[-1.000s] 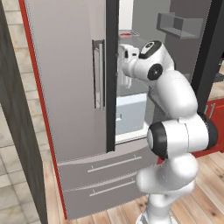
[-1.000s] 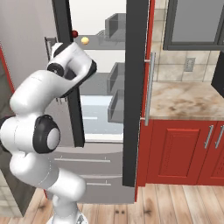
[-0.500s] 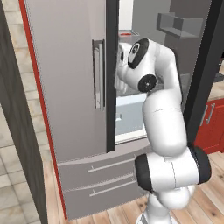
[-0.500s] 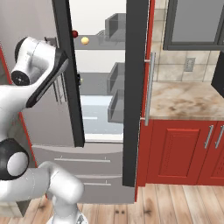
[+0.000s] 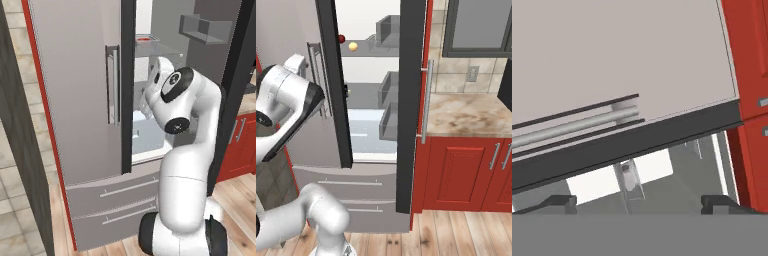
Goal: Place the tupperware on the top shelf of the fridge. Make space for the tupperware among the existing items by rearranging them on the shelves if needed. Close the fridge door when finished.
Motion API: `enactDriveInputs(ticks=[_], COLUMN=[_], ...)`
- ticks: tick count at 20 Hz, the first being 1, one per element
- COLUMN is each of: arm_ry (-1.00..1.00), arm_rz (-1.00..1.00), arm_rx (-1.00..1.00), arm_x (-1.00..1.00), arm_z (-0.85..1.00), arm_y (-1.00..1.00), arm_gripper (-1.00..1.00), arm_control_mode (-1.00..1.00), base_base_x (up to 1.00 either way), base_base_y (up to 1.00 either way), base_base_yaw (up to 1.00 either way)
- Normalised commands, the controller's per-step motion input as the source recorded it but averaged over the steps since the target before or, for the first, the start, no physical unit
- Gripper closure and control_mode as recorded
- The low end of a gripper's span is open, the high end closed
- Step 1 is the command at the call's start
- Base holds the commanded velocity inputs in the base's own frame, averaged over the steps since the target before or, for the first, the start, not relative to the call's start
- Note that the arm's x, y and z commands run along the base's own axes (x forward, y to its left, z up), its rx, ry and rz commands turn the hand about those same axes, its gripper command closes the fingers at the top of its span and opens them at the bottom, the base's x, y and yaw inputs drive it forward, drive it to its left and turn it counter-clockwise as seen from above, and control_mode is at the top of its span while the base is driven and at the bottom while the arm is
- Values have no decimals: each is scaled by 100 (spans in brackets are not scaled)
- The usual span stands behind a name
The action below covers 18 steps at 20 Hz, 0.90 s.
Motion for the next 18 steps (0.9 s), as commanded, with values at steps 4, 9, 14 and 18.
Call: enactDriveInputs(ticks=[4, 9, 14, 18], arm_ry=[4, 0, 0, -2], arm_rz=[0, -2, 0, 0], arm_rx=[78, 97, 99, 97], arm_x=[-98, -82, -74, -89], arm_z=[71, 55, 64, 76], arm_y=[-23, -6, -26, -31], arm_gripper=[-100, -100, -100, -100], arm_control_mode=[-100, -100, -100, -100], base_base_x=[0, 0, 0, 0], base_base_y=[0, 0, 0, 0], base_base_yaw=[0, 0, 0, 0])
